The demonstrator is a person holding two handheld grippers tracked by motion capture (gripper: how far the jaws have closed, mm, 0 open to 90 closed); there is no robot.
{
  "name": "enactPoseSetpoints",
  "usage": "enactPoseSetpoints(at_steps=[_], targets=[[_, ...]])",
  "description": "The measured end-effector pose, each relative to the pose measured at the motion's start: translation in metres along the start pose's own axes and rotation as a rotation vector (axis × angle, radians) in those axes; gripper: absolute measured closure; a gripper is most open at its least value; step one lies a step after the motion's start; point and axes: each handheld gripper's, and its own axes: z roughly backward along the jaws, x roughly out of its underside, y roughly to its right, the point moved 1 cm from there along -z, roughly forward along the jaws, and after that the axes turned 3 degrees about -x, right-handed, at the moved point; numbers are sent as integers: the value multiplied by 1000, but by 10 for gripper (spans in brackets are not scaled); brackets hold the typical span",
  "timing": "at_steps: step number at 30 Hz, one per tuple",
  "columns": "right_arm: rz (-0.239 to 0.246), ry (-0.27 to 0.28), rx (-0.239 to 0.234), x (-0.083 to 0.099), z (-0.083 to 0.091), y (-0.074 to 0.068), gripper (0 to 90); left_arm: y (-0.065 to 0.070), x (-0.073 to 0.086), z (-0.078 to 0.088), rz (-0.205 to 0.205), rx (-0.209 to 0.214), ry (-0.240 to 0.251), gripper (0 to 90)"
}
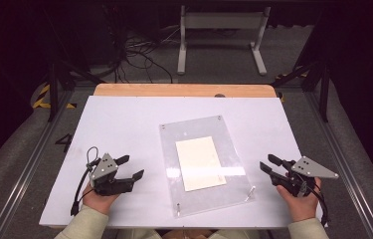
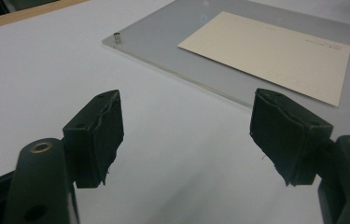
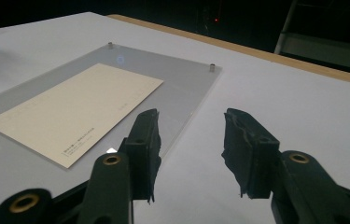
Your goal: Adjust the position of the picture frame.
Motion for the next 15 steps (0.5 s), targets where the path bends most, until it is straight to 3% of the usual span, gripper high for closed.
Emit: enactPoseSetpoints(at_steps=[12, 15], targets=[[42, 8, -36, -8, 11, -13, 528, 4, -2, -3, -14, 18, 0, 263], [68, 5, -67, -9, 13, -19, 580, 4, -4, -4, -26, 22, 2, 264]])
